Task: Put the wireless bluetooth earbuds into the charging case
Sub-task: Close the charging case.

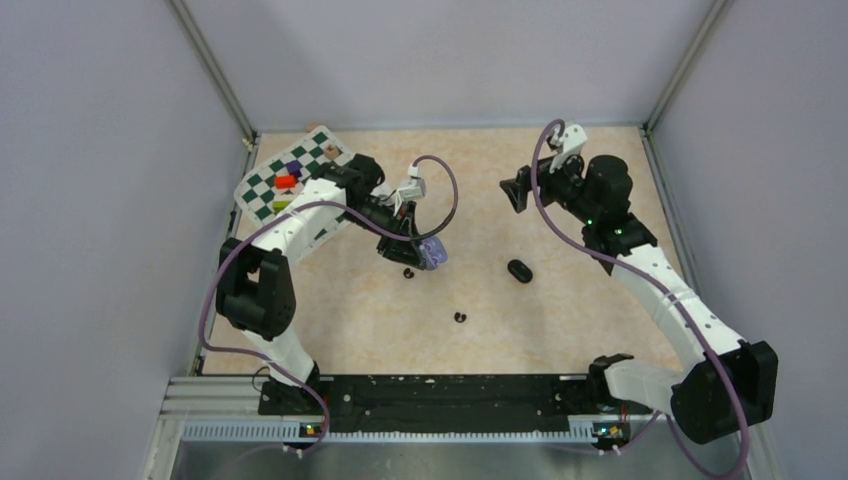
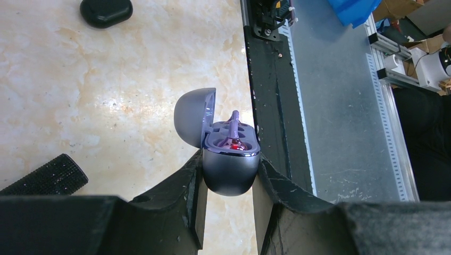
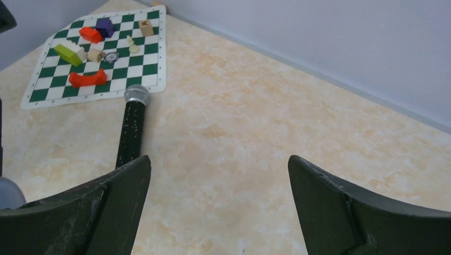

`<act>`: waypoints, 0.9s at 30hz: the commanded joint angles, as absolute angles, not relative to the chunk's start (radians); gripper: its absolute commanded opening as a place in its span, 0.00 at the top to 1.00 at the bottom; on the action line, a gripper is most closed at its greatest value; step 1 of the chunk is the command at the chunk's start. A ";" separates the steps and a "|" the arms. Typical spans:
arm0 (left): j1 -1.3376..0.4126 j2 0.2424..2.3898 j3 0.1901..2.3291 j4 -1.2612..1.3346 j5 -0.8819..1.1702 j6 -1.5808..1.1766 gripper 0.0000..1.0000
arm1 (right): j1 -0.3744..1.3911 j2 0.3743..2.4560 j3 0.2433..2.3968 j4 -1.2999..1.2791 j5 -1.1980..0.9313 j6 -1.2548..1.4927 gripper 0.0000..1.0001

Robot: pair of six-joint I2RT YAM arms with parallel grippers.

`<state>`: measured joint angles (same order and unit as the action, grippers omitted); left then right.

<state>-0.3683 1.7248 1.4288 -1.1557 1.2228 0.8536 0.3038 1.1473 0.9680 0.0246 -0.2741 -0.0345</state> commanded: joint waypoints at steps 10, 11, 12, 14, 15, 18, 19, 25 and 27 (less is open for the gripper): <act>-0.366 1.697 1.441 -1.249 1.296 0.984 1.00 | 0.298 1.296 0.924 0.162 -0.747 0.089 0.01; -0.366 1.697 1.441 -1.252 1.296 0.988 1.00 | 0.300 1.304 0.925 0.164 -0.770 0.094 0.01; -0.366 1.697 1.439 -1.254 1.297 0.992 1.00 | 0.304 1.310 0.924 0.164 -0.783 0.096 0.01; -0.366 1.699 1.440 -1.254 1.299 0.993 1.00 | 0.314 1.317 0.921 0.166 -0.779 0.092 0.01; -0.366 1.701 1.440 -1.256 1.300 0.994 1.00 | 0.320 1.320 0.921 0.168 -0.769 0.094 0.01; -0.366 1.705 1.440 -1.256 1.304 0.995 1.00 | 0.344 1.335 0.917 0.173 -0.765 0.095 0.01; -0.366 1.705 1.441 -1.258 1.304 0.996 1.00 | 0.351 1.345 0.918 0.173 -0.771 0.094 0.01; -0.365 1.706 1.439 -1.265 1.306 1.007 1.00 | 0.410 1.375 0.923 0.160 -0.774 0.063 0.01; -0.366 1.706 1.439 -1.268 1.306 1.009 1.00 | 0.426 1.381 0.925 0.158 -0.760 0.056 0.01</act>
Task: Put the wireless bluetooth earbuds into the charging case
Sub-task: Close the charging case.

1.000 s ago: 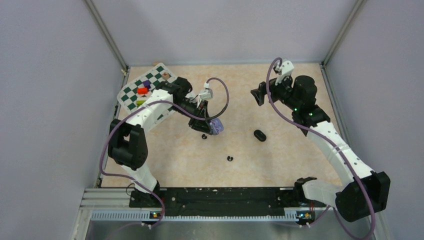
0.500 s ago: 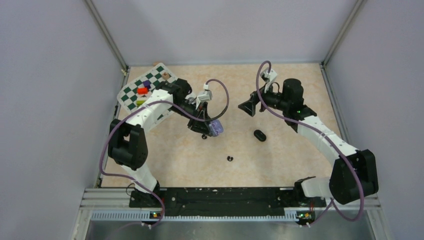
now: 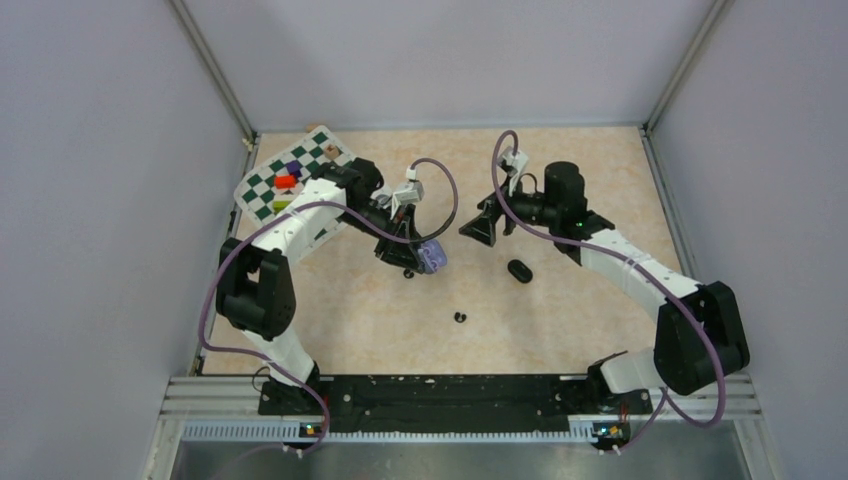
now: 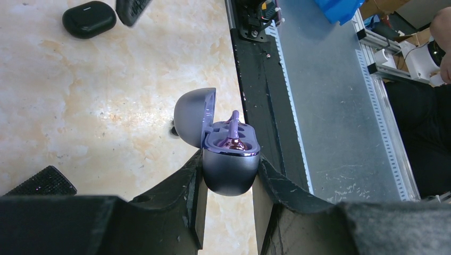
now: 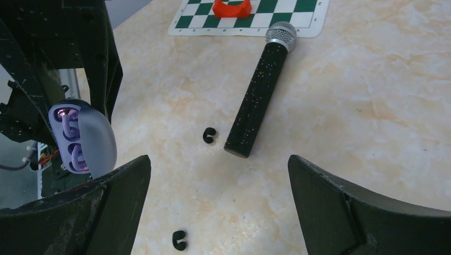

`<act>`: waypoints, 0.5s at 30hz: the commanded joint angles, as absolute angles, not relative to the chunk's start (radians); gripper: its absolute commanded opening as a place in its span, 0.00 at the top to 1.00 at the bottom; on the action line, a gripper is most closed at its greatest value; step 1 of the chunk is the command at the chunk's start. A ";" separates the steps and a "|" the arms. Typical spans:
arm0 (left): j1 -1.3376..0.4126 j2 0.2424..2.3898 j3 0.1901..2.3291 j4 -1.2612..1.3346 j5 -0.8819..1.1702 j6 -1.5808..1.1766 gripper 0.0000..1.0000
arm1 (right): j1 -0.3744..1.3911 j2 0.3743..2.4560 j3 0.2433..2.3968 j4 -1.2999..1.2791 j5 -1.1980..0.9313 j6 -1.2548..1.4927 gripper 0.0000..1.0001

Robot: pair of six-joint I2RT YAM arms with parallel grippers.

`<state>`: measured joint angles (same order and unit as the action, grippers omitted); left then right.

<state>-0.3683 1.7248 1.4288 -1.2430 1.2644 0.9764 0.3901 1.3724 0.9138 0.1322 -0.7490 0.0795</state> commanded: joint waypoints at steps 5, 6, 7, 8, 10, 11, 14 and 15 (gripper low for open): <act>-0.366 1.709 1.439 -1.269 1.306 1.010 1.00 | 0.454 1.393 0.926 0.154 -0.750 0.046 0.01; -0.366 1.709 1.439 -1.268 1.306 1.011 1.00 | 0.459 1.396 0.926 0.155 -0.753 0.046 0.01; -0.366 1.711 1.440 -1.268 1.307 1.010 1.00 | 0.464 1.398 0.926 0.154 -0.752 0.045 0.01; -0.366 1.712 1.440 -1.267 1.306 1.010 1.00 | 0.468 1.401 0.926 0.155 -0.753 0.045 0.01; -0.366 1.712 1.441 -1.267 1.307 1.009 1.00 | 0.481 1.406 0.928 0.154 -0.752 0.044 0.01; -0.365 1.713 1.440 -1.267 1.307 1.009 1.00 | 0.487 1.410 0.927 0.152 -0.753 0.041 0.01; -0.366 1.711 1.441 -1.267 1.306 1.008 1.00 | 0.507 1.418 0.929 0.153 -0.753 0.039 0.01; -0.367 1.710 1.440 -1.268 1.306 1.007 1.00 | 0.513 1.420 0.929 0.153 -0.756 0.040 0.01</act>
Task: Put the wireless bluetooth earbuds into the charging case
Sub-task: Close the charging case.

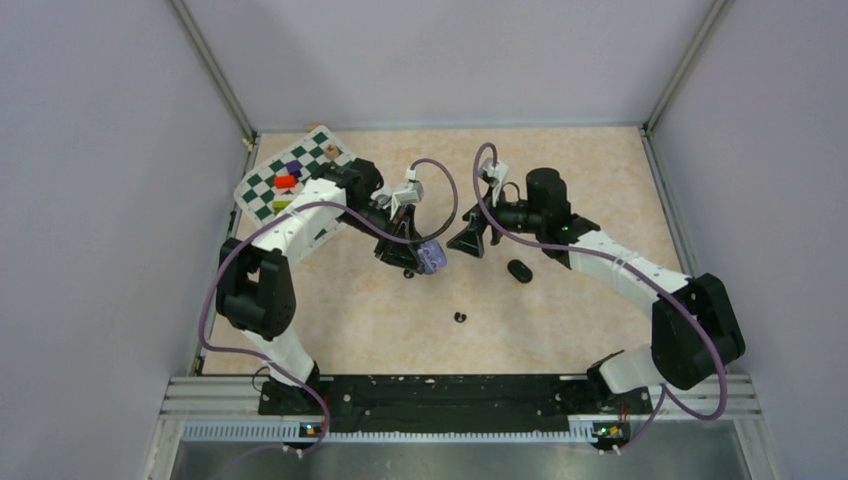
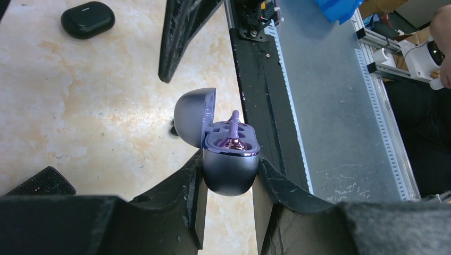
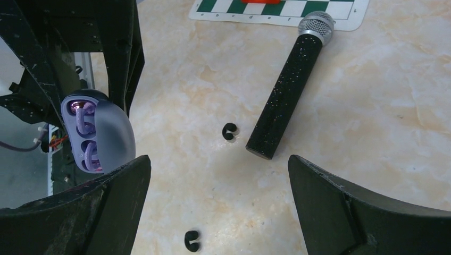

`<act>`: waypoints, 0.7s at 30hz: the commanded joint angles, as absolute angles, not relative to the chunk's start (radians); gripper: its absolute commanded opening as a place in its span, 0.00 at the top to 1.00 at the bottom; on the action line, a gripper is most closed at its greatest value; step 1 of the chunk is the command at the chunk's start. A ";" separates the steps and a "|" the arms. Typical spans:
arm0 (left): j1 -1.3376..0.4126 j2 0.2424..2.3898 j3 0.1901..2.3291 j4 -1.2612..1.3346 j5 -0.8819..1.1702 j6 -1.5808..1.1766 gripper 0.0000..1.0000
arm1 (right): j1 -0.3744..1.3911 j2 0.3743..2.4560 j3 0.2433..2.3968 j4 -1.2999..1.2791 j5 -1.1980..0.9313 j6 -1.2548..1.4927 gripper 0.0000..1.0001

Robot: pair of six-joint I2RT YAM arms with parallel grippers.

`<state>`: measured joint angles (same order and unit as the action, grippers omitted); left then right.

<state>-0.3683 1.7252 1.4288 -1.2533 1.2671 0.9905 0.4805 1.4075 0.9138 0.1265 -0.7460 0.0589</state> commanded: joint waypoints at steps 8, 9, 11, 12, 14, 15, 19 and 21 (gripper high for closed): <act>-0.366 1.706 1.441 -1.268 1.304 1.008 1.00 | 0.512 1.401 0.932 0.264 -1.119 0.191 0.01; -0.366 1.705 1.440 -1.268 1.303 1.008 1.00 | 0.508 1.397 0.919 0.360 -1.218 0.278 0.01; -0.366 1.703 1.441 -1.267 1.303 1.008 1.00 | 0.499 1.392 0.885 0.591 -1.319 0.489 0.01; -0.366 1.702 1.440 -1.267 1.302 1.007 1.00 | 0.492 1.391 0.871 0.676 -1.338 0.584 0.01; -0.365 1.703 1.441 -1.268 1.303 1.007 1.00 | 0.473 1.396 0.852 0.743 -1.331 0.629 0.01; -0.366 1.702 1.442 -1.269 1.303 1.006 1.00 | 0.462 1.402 0.846 0.747 -1.320 0.629 0.01; -0.365 1.701 1.443 -1.267 1.302 1.004 1.00 | 0.432 1.424 0.843 0.649 -1.168 0.544 0.01; -0.365 1.700 1.443 -1.267 1.302 1.004 1.00 | 0.440 1.418 0.904 0.360 -0.937 0.306 0.01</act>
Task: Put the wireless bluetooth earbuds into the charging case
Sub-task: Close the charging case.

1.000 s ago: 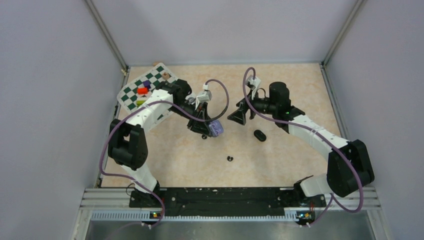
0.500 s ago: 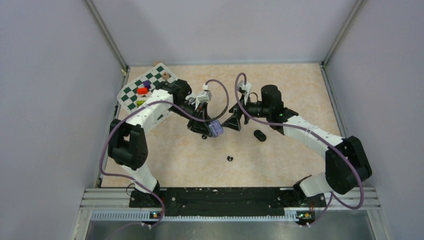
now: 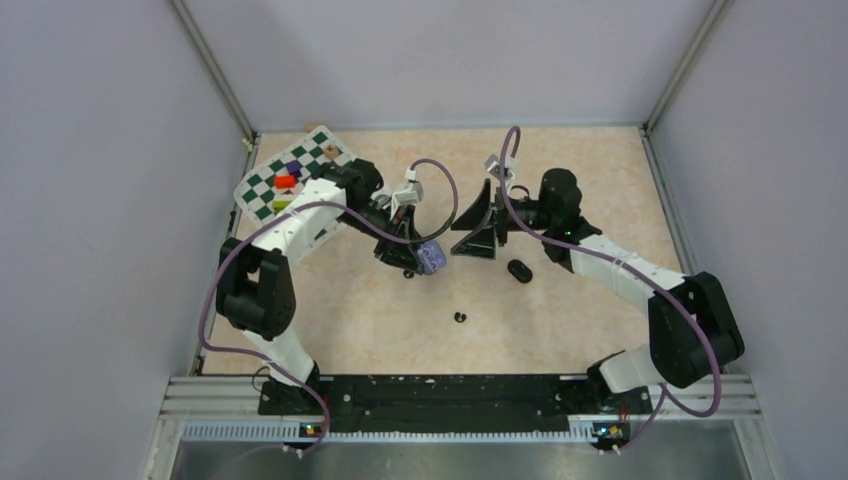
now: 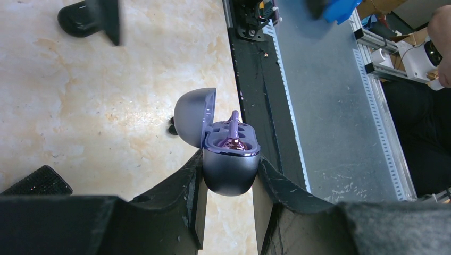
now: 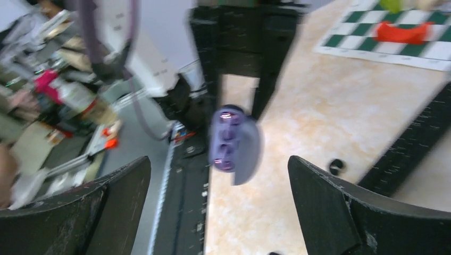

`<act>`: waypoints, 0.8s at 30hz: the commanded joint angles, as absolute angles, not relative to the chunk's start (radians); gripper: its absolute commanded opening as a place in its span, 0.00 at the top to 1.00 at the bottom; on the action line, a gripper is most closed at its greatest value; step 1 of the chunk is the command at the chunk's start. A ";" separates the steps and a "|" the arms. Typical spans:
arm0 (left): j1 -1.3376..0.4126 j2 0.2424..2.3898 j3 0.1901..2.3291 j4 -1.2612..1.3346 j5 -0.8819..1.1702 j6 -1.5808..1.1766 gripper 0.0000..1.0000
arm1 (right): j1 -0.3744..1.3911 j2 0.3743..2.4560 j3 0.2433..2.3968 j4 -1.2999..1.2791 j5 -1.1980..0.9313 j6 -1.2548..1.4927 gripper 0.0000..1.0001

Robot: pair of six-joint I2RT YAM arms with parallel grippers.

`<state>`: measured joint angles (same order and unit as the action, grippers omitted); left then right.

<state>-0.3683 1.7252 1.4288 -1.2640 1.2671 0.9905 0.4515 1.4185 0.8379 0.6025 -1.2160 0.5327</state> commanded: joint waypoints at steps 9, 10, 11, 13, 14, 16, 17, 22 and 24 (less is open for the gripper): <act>-0.365 1.703 1.442 -1.268 1.303 1.006 1.00 | 0.479 1.424 0.922 0.213 -0.693 0.140 0.01; -0.365 1.703 1.442 -1.268 1.304 1.006 1.00 | 0.484 1.422 0.922 0.211 -0.693 0.129 0.01; -0.366 1.703 1.442 -1.268 1.304 1.006 1.00 | 0.489 1.422 0.922 0.207 -0.695 0.119 0.01; -0.366 1.702 1.442 -1.268 1.304 1.007 1.00 | 0.504 1.425 0.923 0.199 -0.701 0.104 0.01; -0.366 1.702 1.442 -1.268 1.304 1.008 1.00 | 0.510 1.428 0.926 0.193 -0.708 0.094 0.01; -0.366 1.704 1.442 -1.268 1.303 1.008 1.00 | 0.524 1.434 0.927 0.191 -0.723 0.089 0.01; -0.365 1.705 1.441 -1.268 1.303 1.008 1.00 | 0.530 1.438 0.929 0.190 -0.735 0.090 0.01; -0.366 1.707 1.441 -1.266 1.302 1.008 1.00 | 0.537 1.415 0.915 0.273 -1.008 0.197 0.01; -0.366 1.706 1.439 -1.266 1.301 1.008 1.00 | 0.537 1.374 0.852 0.475 -1.126 0.366 0.01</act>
<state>-0.3683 1.7252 1.4288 -1.2659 1.2671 0.9909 0.5232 1.4349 0.8852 0.2012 -0.8486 0.1608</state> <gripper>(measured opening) 0.372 0.988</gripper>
